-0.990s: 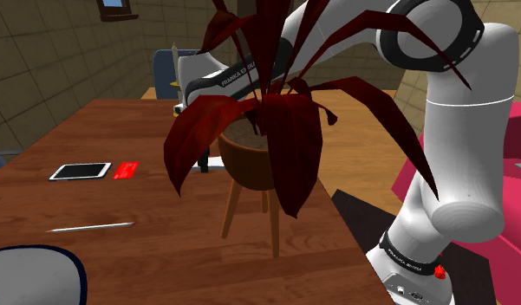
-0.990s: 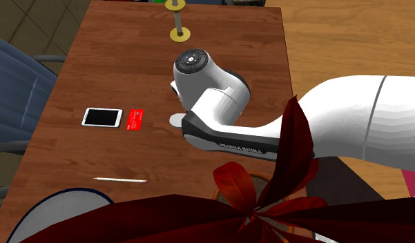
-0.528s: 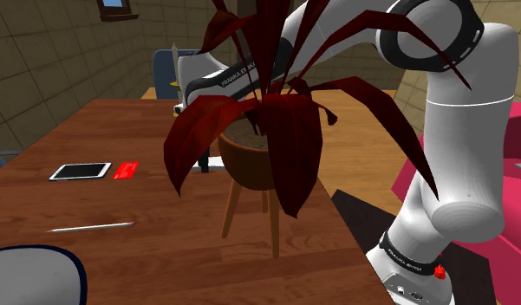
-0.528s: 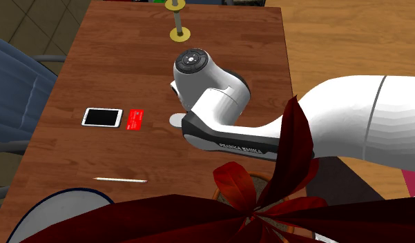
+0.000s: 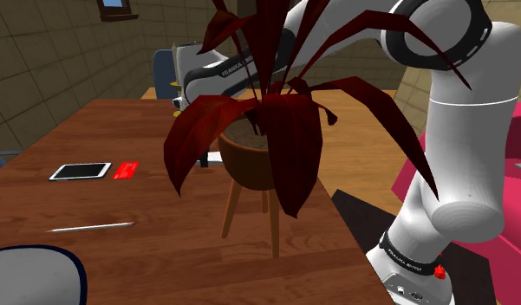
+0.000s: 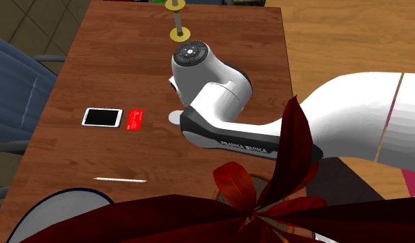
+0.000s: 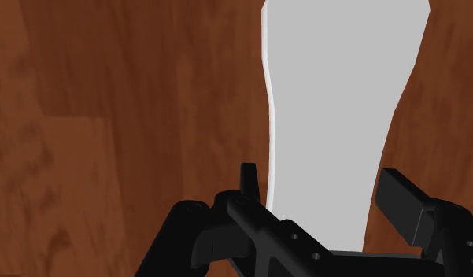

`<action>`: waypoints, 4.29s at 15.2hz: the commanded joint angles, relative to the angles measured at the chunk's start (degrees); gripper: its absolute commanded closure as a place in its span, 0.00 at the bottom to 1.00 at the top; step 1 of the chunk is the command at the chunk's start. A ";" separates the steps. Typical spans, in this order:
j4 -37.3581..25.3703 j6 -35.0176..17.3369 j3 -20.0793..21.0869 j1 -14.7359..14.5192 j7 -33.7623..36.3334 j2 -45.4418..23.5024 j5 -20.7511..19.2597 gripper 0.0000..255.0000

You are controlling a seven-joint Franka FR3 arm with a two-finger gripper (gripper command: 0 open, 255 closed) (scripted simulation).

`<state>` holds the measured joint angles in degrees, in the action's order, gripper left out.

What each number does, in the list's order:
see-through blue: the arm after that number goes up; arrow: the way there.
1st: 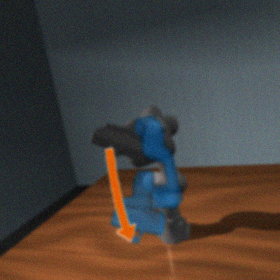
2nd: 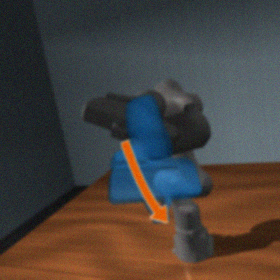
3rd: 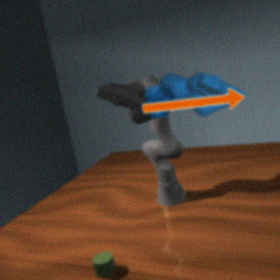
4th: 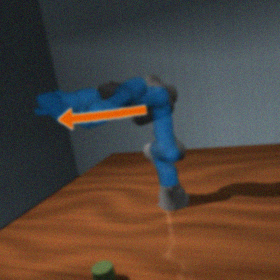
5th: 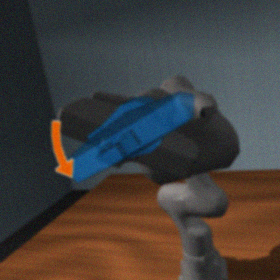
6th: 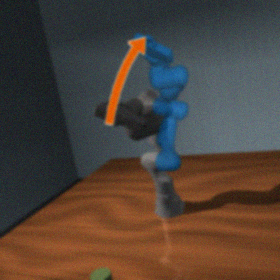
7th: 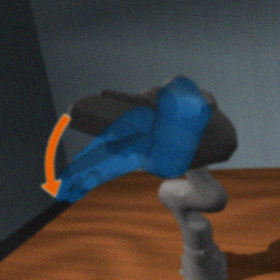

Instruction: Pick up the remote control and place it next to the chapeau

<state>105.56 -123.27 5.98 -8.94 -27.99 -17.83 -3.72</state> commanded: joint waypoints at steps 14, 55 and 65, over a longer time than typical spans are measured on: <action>-6.28 10.26 0.22 0.11 -0.66 4.03 0.72 1.00; 8.06 15.23 18.39 -17.55 33.70 23.14 4.91 1.00; 8.90 11.95 22.82 -21.06 41.97 20.42 4.04 1.00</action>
<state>113.97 -110.68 28.77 -29.98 13.85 2.73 0.40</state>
